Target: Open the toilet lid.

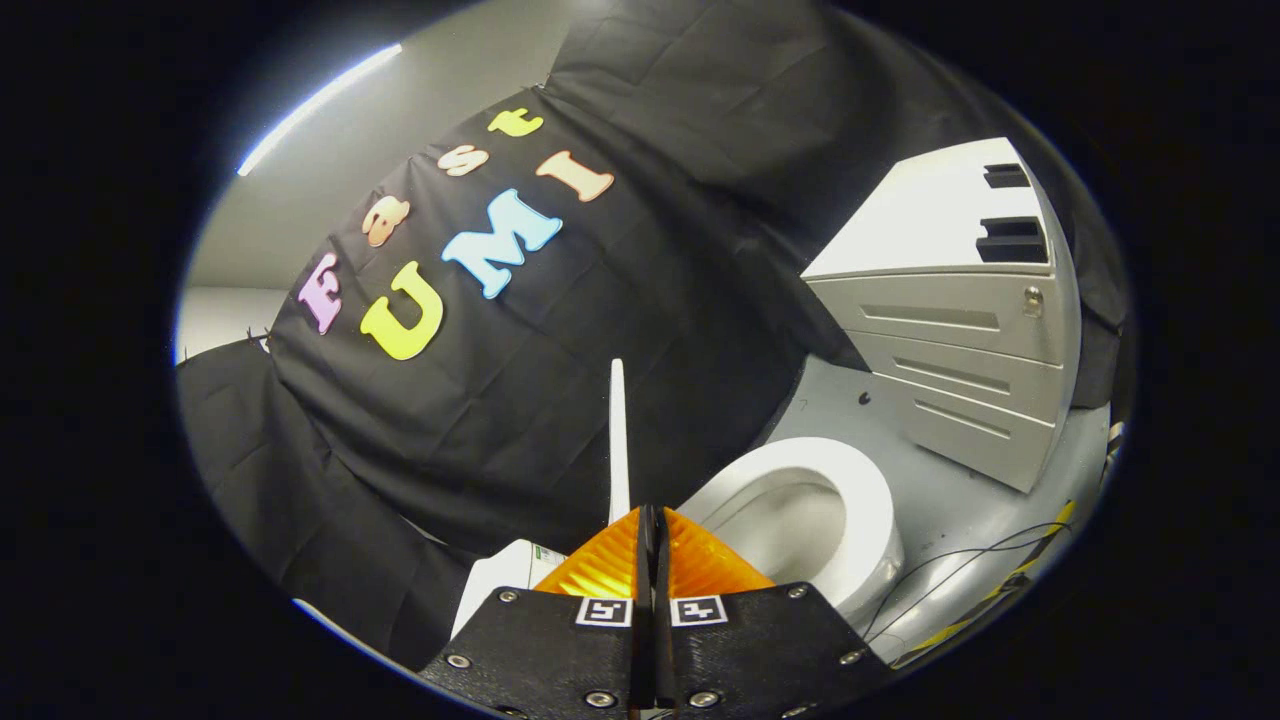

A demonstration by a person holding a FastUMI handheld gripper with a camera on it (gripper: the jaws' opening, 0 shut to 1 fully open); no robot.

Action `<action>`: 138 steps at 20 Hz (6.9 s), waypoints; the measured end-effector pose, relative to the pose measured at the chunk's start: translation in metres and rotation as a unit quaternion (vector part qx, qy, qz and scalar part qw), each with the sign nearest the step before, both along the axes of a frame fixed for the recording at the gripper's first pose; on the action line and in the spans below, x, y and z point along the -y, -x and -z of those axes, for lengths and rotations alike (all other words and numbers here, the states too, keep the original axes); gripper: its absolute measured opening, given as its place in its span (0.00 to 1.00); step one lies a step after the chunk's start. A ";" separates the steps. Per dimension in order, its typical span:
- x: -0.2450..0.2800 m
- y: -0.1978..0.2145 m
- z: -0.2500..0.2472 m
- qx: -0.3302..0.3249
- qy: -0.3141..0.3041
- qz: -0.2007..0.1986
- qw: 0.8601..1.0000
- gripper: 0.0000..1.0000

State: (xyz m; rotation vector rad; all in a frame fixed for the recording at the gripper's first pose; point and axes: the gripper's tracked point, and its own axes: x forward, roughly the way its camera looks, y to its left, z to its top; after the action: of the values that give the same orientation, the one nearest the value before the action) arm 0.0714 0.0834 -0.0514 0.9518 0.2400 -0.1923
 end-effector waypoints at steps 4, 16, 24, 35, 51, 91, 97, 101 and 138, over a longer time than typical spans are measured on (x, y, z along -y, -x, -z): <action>-0.006 -0.001 -0.015 0.009 0.015 -0.001 1.000 0.00; -0.054 -0.007 -0.075 0.036 0.124 -0.036 0.991 0.00; -0.088 -0.015 -0.109 0.057 0.188 -0.065 0.978 0.00; -0.142 -0.018 -0.139 0.093 0.237 -0.101 0.962 0.00; -0.232 -0.021 -0.170 0.132 0.289 -0.162 0.934 0.00; -0.284 0.036 -0.197 0.203 0.379 -0.244 0.870 0.95; -0.170 0.043 -0.209 0.183 0.375 -0.169 0.893 0.95; -0.100 0.040 -0.210 0.167 0.407 -0.129 0.889 0.95; 0.120 0.081 -0.071 0.085 0.411 -0.032 0.907 0.95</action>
State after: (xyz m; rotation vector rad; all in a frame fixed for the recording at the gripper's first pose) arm -0.0098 -0.0364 0.0196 0.1150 0.0127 -0.1289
